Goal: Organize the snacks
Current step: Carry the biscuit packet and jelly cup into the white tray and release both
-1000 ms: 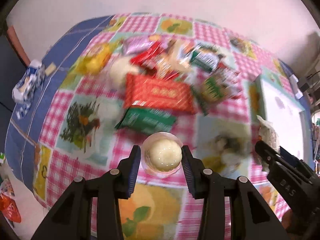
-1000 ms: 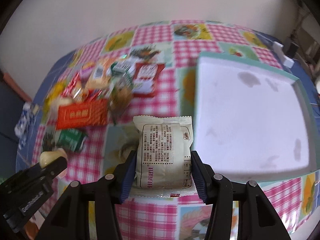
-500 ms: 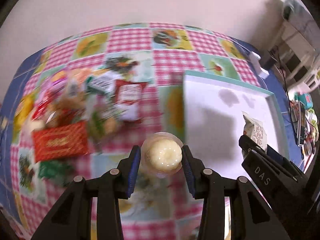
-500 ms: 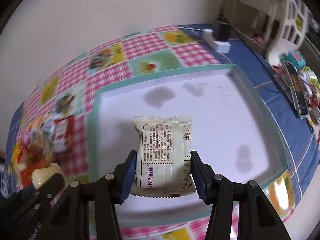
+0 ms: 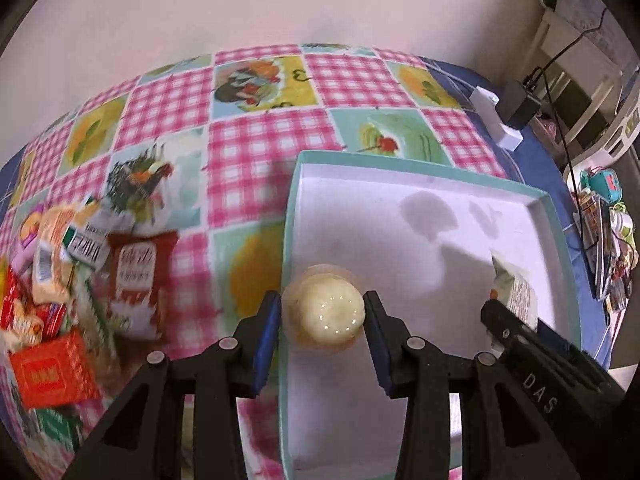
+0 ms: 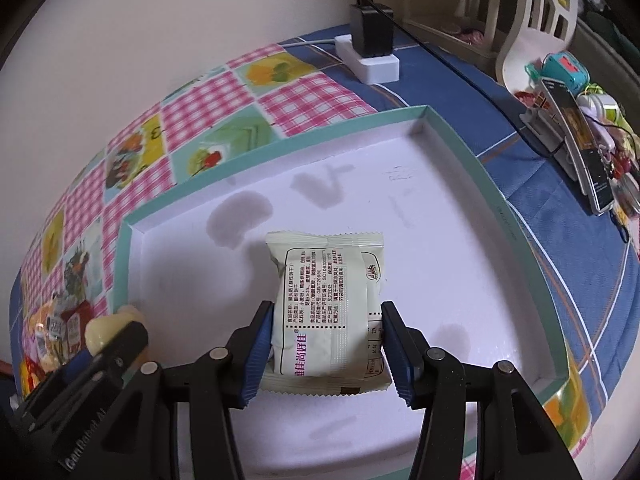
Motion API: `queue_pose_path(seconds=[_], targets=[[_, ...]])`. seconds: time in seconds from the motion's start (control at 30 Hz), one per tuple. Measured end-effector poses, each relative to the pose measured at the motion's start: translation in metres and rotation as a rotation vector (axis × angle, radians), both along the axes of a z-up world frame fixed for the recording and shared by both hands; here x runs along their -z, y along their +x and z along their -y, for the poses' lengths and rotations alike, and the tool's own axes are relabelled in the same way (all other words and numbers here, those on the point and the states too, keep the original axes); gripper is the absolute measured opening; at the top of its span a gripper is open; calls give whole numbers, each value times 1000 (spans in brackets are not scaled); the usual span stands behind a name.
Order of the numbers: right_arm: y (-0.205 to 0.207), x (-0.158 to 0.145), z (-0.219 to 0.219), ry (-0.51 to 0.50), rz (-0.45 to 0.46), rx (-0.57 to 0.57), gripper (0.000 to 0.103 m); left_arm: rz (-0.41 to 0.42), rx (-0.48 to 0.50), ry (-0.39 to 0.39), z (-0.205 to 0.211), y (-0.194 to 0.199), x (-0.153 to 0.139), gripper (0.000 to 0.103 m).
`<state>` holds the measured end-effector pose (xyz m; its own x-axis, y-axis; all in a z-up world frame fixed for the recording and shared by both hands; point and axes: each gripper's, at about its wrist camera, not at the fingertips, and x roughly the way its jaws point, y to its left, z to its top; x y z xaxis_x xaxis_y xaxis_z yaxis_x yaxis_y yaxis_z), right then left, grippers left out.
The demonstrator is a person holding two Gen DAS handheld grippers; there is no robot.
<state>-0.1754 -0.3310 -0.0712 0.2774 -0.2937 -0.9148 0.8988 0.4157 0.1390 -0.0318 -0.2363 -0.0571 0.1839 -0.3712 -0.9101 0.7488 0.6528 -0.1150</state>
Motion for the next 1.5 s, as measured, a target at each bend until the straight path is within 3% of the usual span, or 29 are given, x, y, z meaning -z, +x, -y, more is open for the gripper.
queue_pose_path(seconds=[0.3, 0.4, 0.53, 0.8, 1.0, 1.23, 1.5], targets=[[2, 0, 9, -12, 0, 24, 55, 18, 43, -47, 23, -5, -1, 43], [1, 1, 9, -4, -5, 36, 55, -11, 47, -84, 22, -3, -6, 43], [-1, -4, 9, -20, 0, 42, 55, 10, 93, -114, 25, -13, -20, 40], [-2, 3, 10, 16, -16, 48, 55, -26, 77, -30, 26, -11, 12, 37], [2, 5, 8, 16, -28, 21, 55, -27, 77, -39, 19, -10, 11, 39], [5, 7, 7, 27, -43, 3, 55, -31, -53, 23, -7, -2, 12, 39], [18, 4, -6, 30, -46, -68, 56, -87, -161, 33, -49, 7, 12, 39]])
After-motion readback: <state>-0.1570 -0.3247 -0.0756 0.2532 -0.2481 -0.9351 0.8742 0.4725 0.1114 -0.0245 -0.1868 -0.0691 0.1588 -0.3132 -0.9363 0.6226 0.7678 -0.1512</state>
